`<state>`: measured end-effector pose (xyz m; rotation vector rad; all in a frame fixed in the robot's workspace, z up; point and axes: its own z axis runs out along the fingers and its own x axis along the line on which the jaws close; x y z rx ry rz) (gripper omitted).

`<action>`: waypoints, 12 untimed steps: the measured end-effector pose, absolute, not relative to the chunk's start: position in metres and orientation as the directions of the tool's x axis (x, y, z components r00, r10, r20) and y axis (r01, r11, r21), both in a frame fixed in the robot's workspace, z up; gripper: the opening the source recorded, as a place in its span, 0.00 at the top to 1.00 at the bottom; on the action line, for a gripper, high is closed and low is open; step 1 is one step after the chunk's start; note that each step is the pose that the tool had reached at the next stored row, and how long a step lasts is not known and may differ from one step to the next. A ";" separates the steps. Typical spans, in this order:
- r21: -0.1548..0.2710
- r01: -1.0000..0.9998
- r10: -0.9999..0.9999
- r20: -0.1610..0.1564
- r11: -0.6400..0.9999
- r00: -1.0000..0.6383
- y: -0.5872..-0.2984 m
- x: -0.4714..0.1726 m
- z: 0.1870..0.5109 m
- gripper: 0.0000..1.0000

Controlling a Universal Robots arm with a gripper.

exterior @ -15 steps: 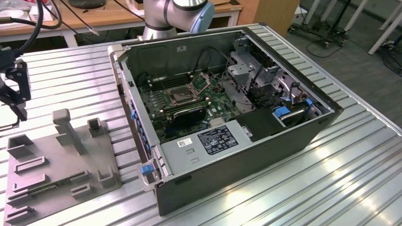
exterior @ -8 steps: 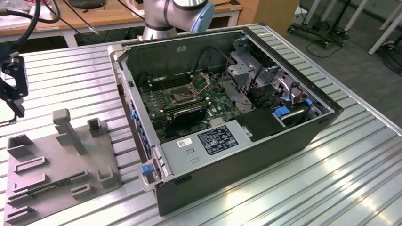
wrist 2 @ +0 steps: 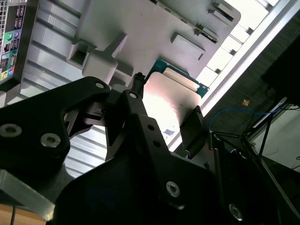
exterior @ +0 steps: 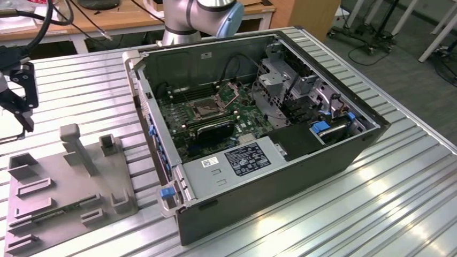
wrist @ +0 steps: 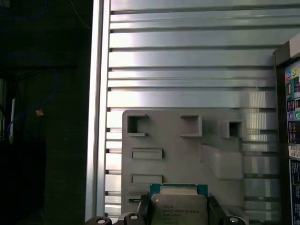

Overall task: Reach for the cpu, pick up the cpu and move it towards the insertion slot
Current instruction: 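Pick up the cpu and move it towards the insertion slot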

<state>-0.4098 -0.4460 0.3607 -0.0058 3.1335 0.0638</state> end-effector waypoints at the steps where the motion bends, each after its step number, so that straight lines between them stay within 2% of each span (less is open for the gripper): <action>1: 0.041 -0.004 -0.004 -0.008 0.999 -1.000 -0.446 -0.409 0.361 0.45; 12: 0.040 -0.004 -0.004 -0.007 0.999 -1.000 -0.446 -0.400 0.361 0.45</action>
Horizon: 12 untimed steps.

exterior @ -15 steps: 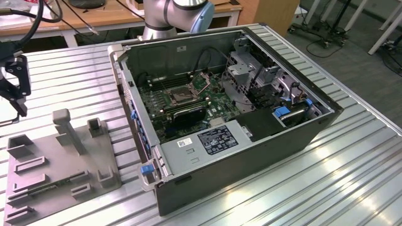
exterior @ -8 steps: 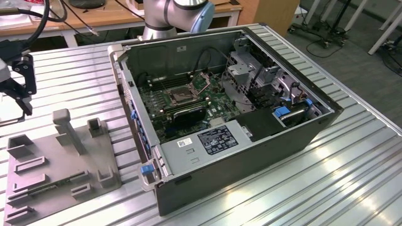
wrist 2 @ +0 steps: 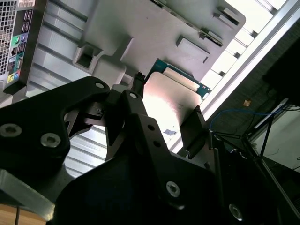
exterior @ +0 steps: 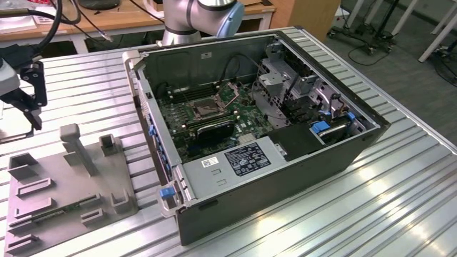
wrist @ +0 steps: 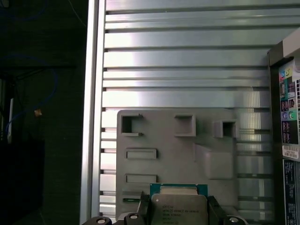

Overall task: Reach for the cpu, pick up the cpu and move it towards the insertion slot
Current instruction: 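Pick up the cpu and move it towards the insertion slot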

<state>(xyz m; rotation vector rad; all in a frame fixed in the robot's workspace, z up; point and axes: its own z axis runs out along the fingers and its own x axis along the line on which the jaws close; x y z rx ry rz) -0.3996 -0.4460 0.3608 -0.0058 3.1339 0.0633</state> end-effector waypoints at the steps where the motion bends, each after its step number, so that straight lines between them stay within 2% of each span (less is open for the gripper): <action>1: 0.040 -0.004 -0.004 -0.007 0.999 -1.000 -0.446 -0.399 0.361 0.45; 12: 0.040 -0.004 -0.004 -0.007 0.999 -1.000 -0.446 -0.393 0.360 0.45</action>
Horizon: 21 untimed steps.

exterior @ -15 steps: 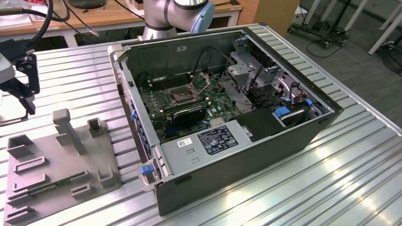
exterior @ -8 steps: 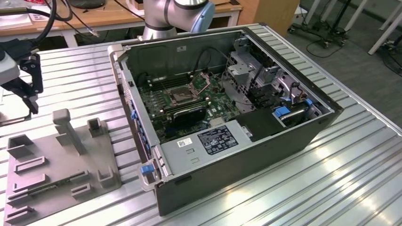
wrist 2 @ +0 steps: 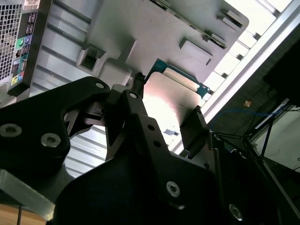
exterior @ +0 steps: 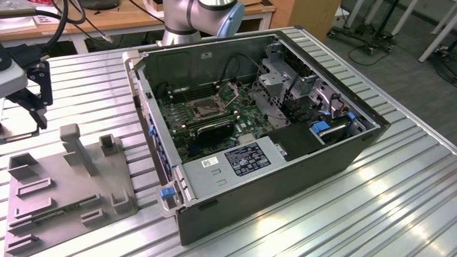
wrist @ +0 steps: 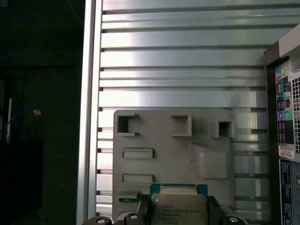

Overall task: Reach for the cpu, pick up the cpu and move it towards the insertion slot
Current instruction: 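Pick up the cpu and move it towards the insertion slot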

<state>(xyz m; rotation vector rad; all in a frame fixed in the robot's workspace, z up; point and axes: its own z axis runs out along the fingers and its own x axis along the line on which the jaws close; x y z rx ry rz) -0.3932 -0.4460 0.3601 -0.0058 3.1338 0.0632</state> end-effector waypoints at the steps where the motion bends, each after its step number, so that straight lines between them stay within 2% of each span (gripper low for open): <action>1: 0.040 -0.004 -0.003 -0.007 0.999 -1.000 -0.446 -0.393 0.360 0.45; 21: 0.040 -0.004 -0.004 -0.007 0.999 -1.000 -0.446 -0.390 0.364 0.45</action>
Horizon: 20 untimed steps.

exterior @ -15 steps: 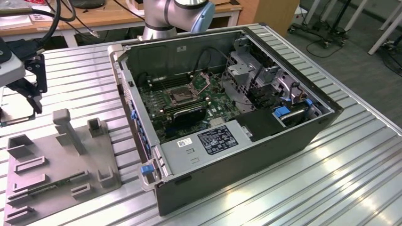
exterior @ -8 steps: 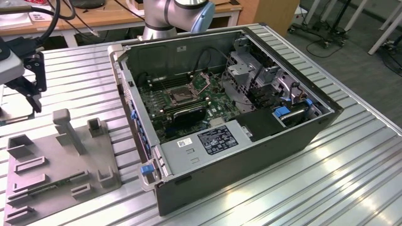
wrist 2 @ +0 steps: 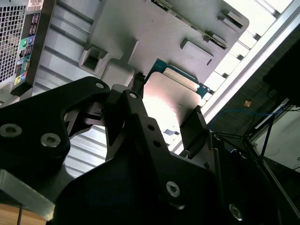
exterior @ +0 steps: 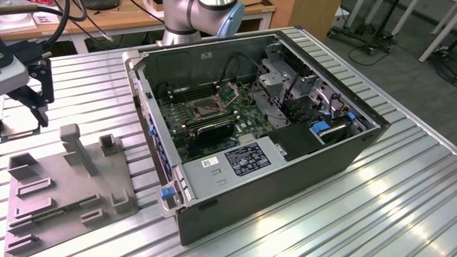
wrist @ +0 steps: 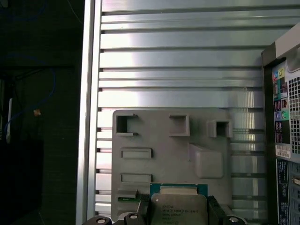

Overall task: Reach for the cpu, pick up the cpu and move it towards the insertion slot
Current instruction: 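Pick up the cpu and move it towards the insertion slot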

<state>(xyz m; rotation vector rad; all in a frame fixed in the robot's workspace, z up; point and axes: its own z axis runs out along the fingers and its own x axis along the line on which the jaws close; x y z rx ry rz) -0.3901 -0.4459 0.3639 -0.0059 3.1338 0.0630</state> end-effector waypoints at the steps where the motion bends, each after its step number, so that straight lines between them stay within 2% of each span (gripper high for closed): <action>1: 0.040 -0.004 -0.004 -0.007 0.999 -1.000 -0.446 -0.389 0.364 0.45; 20: 0.040 -0.004 -0.004 -0.007 0.999 -1.000 -0.446 -0.367 0.364 0.45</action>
